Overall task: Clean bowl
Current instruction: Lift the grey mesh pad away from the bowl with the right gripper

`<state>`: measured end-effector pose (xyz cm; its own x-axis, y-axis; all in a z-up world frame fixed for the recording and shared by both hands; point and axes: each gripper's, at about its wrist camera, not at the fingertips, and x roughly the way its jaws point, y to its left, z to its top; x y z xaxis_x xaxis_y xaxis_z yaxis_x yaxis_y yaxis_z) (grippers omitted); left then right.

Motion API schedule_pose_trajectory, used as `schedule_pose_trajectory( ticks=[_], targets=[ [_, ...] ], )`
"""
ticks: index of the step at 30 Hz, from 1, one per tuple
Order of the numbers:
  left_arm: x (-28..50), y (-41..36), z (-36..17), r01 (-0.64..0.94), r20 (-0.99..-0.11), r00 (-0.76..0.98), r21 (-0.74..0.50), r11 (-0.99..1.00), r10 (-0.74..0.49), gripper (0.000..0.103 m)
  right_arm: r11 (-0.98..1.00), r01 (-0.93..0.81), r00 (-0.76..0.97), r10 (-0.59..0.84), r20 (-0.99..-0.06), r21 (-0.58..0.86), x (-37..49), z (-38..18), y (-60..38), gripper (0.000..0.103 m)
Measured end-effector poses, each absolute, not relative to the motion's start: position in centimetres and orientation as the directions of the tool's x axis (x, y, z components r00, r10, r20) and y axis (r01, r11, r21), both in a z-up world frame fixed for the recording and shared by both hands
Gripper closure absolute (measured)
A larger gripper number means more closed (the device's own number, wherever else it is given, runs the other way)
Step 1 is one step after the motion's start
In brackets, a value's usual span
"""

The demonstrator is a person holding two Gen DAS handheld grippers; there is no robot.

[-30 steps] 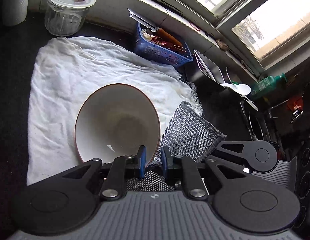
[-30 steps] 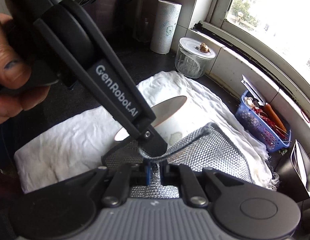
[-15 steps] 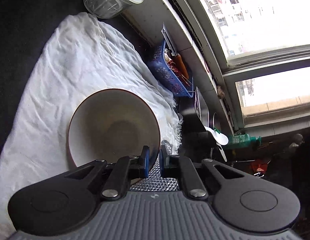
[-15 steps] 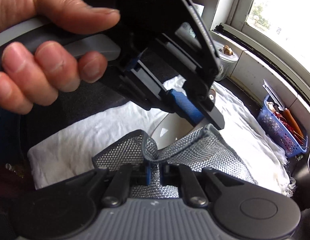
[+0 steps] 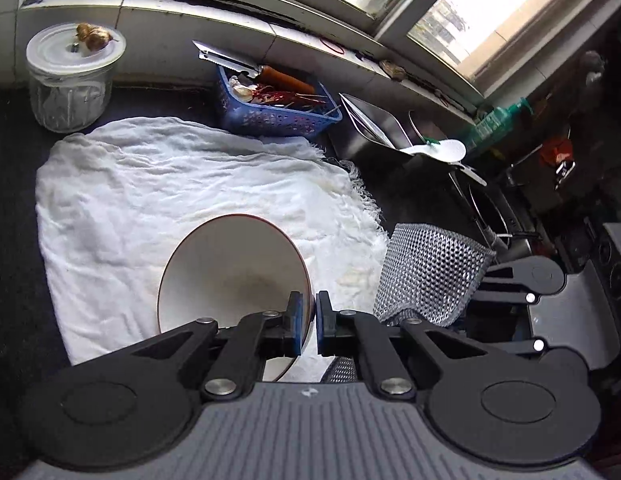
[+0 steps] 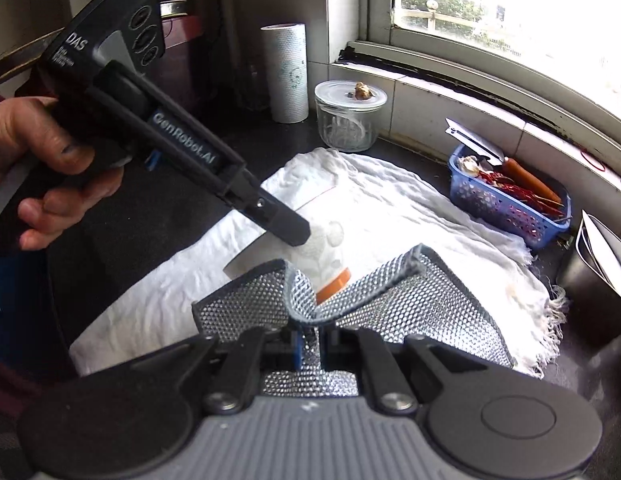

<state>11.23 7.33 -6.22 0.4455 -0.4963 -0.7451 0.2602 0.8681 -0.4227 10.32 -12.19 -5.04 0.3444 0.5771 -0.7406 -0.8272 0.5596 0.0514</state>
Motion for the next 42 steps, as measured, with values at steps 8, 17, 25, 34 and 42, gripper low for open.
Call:
schedule_pose_trajectory(
  ticks=[8, 17, 25, 34, 42],
  targets=[
    [9.7, 3.4, -5.4, 0.536, -0.820, 0.408, -0.140, 0.832, -0.401, 0.095, 0.586, -0.809, 0.347, 0.548, -0.761, 0.053, 11.1, -3.6, -14.7, 0.095],
    [7.8, -1.4, -6.7, 0.706, -0.857, 0.427, 0.116, 0.698, -0.290, 0.093, 0.572, -0.819, 0.327, 0.538, -0.777, 0.051, 11.2, -3.2, -15.1, 0.095],
    [3.8, -3.8, -9.0, 0.887, -0.913, 0.395, 0.350, 0.301, -0.101, 0.094, 0.515, -0.857, 0.304, 0.476, -0.825, -0.019, 11.2, -2.7, -15.2, 0.095],
    [3.2, -2.8, -9.5, 0.897, -0.925, 0.375, 0.345, 0.277, -0.060, 0.094, 0.417, -0.902, 0.273, 0.356, -0.894, -0.110, 11.2, -3.8, -14.8, 0.095],
    [3.3, -2.9, -8.9, 0.874, -0.920, 0.376, 0.311, 0.374, -0.114, 0.093, 0.396, -0.909, 0.255, 0.273, -0.927, -0.133, 11.3, -7.4, -13.1, 0.095]
  ],
)
